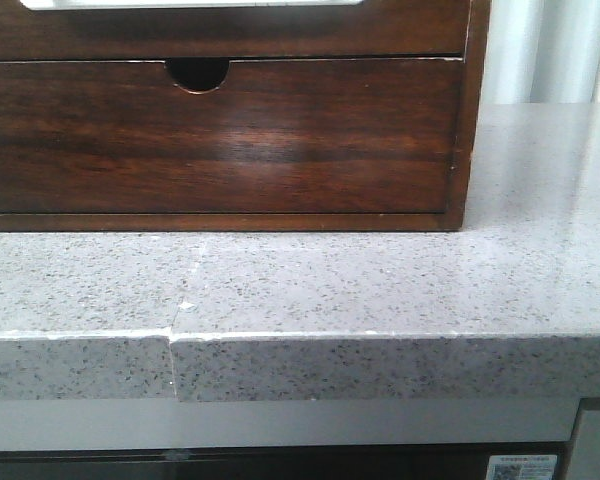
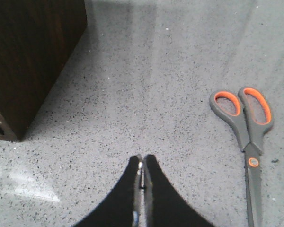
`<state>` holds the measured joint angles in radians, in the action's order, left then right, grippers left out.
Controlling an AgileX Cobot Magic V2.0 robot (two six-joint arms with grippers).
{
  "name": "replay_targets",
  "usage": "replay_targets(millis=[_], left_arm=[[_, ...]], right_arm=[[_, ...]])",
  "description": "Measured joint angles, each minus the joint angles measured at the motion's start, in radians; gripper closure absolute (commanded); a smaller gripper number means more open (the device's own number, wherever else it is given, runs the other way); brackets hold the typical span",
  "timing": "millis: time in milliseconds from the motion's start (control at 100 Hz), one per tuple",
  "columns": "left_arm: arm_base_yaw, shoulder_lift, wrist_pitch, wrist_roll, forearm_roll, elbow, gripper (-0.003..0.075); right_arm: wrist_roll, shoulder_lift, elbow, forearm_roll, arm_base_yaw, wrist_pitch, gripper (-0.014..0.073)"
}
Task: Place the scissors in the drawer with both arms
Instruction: 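Grasp the white drawer handle with the left gripper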
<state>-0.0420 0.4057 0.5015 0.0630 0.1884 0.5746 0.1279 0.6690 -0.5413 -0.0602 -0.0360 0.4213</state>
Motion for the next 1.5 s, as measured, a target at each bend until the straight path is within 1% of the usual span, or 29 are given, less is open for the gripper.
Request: replay_targets(millis=[230,300,320,340,370,410,420,440,450,460,490,510,520,530,560,610,780,910,1010,1090,1100,1110,1150,1230,1240,1300,1340,1410,1500], left_arm=[[0.000,0.000,0.001,0.000,0.000,0.000,0.0740],[0.000,0.000,0.002,0.000,0.000,0.000,0.0722],[0.000,0.000,0.002,0.000,-0.005,0.000,0.0703],[0.000,0.000,0.002,0.002,-0.009,0.000,0.0676],[0.000,0.000,0.002,0.000,-0.025,0.000,0.0631],[0.000,0.000,0.002,0.000,-0.053,-0.002,0.0544],[0.000,0.000,0.002,0.000,-0.059,-0.002,0.0512],[0.000,0.000,0.002,0.000,-0.076,-0.004,0.0477],[0.000,0.000,0.002,0.000,-0.087,-0.006,0.0443],[0.000,0.000,0.002,0.000,-0.093,-0.006,0.0426],[0.000,0.000,0.003,0.000,-0.114,-0.011,0.0339],[0.000,0.000,0.003,0.000,-0.128,-0.015,0.0306],[0.000,0.000,0.005,0.000,-0.135,-0.017,0.0276],[0.000,0.000,0.005,0.000,-0.135,-0.017,0.0262],[0.000,0.000,0.005,0.000,-0.147,-0.022,0.0206],[0.000,0.000,0.005,0.000,-0.158,-0.024,0.0166],[0.000,0.000,0.005,0.002,-0.164,-0.024,0.0179],[0.000,0.000,0.005,0.002,-0.164,-0.024,0.0206],[0.000,0.000,-0.008,0.002,-0.106,-0.025,0.0229],[0.000,0.000,-0.038,0.002,0.027,-0.025,0.0247],[0.000,0.000,-0.045,0.002,0.078,-0.027,0.0249],[0.000,0.000,-0.048,0.002,0.078,-0.027,0.0250],[0.000,0.000,-0.070,0.002,0.206,-0.034,0.0255],[0.000,0.003,-0.096,0.002,0.390,-0.050,0.0262],[0.000,0.005,-0.101,0.002,0.442,-0.055,0.0262],[0.000,0.019,-0.112,0.002,0.563,-0.069,0.0262],[0.000,0.037,-0.114,0.002,0.632,-0.075,0.0262],[-0.002,0.076,-0.110,0.007,0.709,-0.079,0.0262],[-0.011,0.146,-0.096,0.070,0.820,-0.079,0.0262]], right_arm=[[0.000,0.026,0.000,0.000,0.000,0.000,0.0657],[0.000,0.030,0.000,0.000,0.000,0.000,0.0597],[0.000,0.032,0.000,0.000,0.000,0.000,0.0566],[0.000,0.032,0.000,0.000,0.000,0.000,0.0514],[0.000,0.033,0.000,0.000,0.000,0.000,0.0468],[0.000,0.034,0.000,0.000,0.000,-0.004,0.0367],[0.000,0.034,0.000,0.000,0.000,-0.006,0.0331],[0.000,0.036,0.000,0.000,0.000,-0.008,0.0295],[0.000,0.036,0.000,0.000,0.000,-0.011,0.0260],[0.000,0.036,0.000,0.000,0.000,-0.015,0.0244],[0.000,0.036,0.000,0.000,0.000,-0.022,0.0167],[0.000,0.036,0.000,0.000,0.000,-0.028,0.0141],[0.000,0.036,0.000,0.000,0.000,-0.029,0.0117],[0.000,0.036,0.000,0.000,0.000,-0.033,0.0097],[0.000,0.036,0.000,0.000,0.000,-0.041,0.0064],[0.000,0.036,0.000,0.000,0.000,-0.052,0.0035],[0.000,0.036,0.000,0.000,0.000,-0.069,0.0037],[0.000,0.036,0.000,0.000,0.000,-0.070,0.0037],[0.000,0.036,0.000,0.000,0.000,-0.070,0.0037],[0.000,0.036,0.000,0.000,0.000,-0.070,0.0037],[0.000,0.036,0.000,0.000,0.000,-0.070,0.0037],[0.000,0.036,0.000,0.000,0.000,-0.070,0.0037],[0.000,0.036,0.000,0.000,0.000,-0.070,0.0037],[0.000,0.036,0.000,0.000,0.000,-0.070,0.0037],[0.000,0.036,0.000,0.000,0.000,-0.070,0.0037],[0.000,0.036,0.000,0.000,0.000,-0.070,0.0037],[0.000,0.036,0.000,0.000,0.000,-0.070,0.0037],[0.000,0.036,0.000,0.000,0.000,-0.070,0.0037],[0.000,0.036,0.000,0.000,0.000,-0.070,0.0037]])
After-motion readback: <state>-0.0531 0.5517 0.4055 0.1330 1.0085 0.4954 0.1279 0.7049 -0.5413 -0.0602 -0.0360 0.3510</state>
